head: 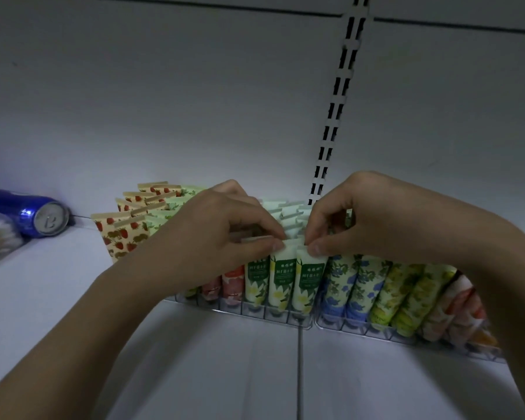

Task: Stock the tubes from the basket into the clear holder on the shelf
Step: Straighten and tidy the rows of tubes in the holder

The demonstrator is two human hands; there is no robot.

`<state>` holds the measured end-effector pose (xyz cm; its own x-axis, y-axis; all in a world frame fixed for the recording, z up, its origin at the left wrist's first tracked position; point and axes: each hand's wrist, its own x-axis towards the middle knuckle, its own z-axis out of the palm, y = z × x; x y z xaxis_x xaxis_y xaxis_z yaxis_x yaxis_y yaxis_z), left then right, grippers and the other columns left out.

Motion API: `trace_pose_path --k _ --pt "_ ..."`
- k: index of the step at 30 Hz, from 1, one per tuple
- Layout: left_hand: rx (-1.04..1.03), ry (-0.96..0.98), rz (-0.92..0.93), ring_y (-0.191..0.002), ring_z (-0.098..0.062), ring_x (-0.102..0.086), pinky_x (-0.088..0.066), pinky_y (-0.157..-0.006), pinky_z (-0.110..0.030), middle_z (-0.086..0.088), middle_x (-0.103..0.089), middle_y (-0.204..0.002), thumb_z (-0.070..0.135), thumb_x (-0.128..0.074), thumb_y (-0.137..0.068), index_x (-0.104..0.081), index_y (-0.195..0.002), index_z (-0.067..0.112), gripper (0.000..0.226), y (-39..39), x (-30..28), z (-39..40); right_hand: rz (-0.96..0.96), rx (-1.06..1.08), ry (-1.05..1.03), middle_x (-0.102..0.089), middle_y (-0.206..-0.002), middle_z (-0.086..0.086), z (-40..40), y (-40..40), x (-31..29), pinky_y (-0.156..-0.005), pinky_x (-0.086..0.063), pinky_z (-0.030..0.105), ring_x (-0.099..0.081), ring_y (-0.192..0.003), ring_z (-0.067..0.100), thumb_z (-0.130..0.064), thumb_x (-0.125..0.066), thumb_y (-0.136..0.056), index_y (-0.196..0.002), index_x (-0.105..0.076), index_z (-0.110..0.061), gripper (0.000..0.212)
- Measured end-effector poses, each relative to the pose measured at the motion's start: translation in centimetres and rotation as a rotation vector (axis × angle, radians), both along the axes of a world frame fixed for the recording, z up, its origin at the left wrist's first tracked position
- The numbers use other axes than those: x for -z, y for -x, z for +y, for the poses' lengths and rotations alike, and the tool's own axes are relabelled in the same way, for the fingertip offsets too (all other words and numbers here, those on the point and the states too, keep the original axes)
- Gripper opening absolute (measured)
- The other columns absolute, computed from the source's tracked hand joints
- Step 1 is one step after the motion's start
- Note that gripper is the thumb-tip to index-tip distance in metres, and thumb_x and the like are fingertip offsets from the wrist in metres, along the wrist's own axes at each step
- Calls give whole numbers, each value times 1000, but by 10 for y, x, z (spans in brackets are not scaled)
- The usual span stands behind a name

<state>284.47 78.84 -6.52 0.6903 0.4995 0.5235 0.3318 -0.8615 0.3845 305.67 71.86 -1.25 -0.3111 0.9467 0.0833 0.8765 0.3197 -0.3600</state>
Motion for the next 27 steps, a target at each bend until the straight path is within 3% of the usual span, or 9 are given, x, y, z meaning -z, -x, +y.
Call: trace_pose_path --k 6,10,14,18,21,27 --pt "-2 -17 15 -88 -5 -50 -40 -71 -16 28 -62 -80 49 -57 -81 -74 -94 36 25 -3 0 -2 -16 9 5 -66 -68 -25 0 0 -1 -52 -46 11 -60 -59 -4 -39 -75 -79 -73 -73 -37 6" --pt "-17 -7 15 -87 -4 -51 -43 -71 -19 28 -62 -79 54 -54 -77 -74 -94 38 30 -4 -1 -3 -33 5 9 -66 -70 -27 0 1 -2 -56 -49 14 -61 -61 -5 -40 -75 -78 -74 -74 -38 4" --pt "-37 94 24 -88 4 -56 -45 -69 -10 21 -63 -83 62 -57 -69 -68 -94 51 28 2 -4 -2 -28 7 5 -66 -69 -26 0 1 -1 -55 -48 12 -60 -61 -5 -39 -75 -78 -74 -74 -37 4" --pt "-52 179 -2 -88 4 -62 -55 -81 -33 32 -66 -91 59 -64 -65 -66 -97 50 33 13 -10 1 -19 9 -1 -66 -70 -26 0 -1 -1 -54 -47 11 -61 -62 -5 -39 -76 -78 -74 -74 -38 4" --pt "-46 181 -19 -87 0 -64 -55 -82 -38 27 -68 -90 41 -73 -71 -68 -98 49 28 13 -9 0 -22 12 -4 -66 -71 -26 0 -2 -1 -54 -48 13 -61 -62 -4 -40 -76 -78 -75 -74 -38 4" --pt "-35 147 -46 -83 2 -65 -49 -74 -14 16 -67 -86 24 -78 -76 -70 -95 46 31 7 -4 -1 -45 5 0 -66 -74 -28 1 -3 -1 -58 -49 12 -61 -65 -6 -39 -75 -78 -77 -74 -38 2"
